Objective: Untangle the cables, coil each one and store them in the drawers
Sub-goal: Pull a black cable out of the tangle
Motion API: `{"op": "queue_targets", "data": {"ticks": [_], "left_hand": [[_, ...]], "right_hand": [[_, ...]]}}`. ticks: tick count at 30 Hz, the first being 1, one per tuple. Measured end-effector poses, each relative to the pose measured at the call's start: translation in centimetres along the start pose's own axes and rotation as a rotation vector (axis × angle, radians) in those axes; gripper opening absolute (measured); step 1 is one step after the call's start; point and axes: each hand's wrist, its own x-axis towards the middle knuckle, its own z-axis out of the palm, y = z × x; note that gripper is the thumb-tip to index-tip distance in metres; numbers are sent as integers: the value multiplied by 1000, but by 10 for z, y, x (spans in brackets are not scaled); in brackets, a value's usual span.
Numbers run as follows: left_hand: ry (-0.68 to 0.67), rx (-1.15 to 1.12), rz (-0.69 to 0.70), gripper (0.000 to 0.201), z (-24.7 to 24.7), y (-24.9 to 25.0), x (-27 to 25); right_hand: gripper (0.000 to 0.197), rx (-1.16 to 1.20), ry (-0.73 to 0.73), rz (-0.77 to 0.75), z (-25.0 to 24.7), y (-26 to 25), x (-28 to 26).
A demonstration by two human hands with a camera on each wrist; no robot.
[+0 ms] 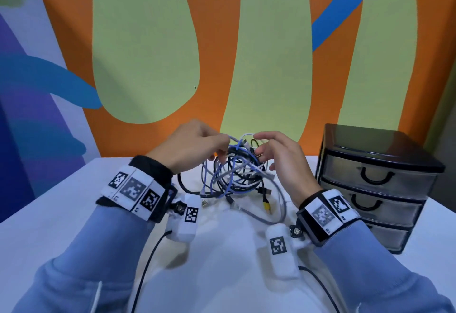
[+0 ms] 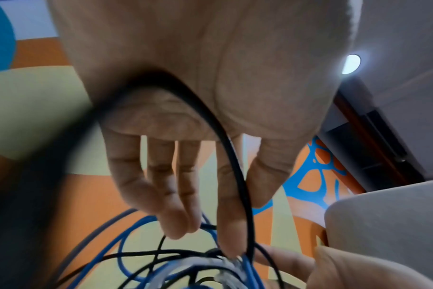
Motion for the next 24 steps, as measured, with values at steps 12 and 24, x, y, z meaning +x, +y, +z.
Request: {"op": "queue_targets", "data": {"ticks": [12,24], "left_hand": [[-116,60,-117,42,-6,-10,-5],[28,195,-37,22,1,-19,4]], "right_hand": [[11,-296,-88,-106,-2,10,-2],[31,-262,-251,-75,2,15,-4]]}}
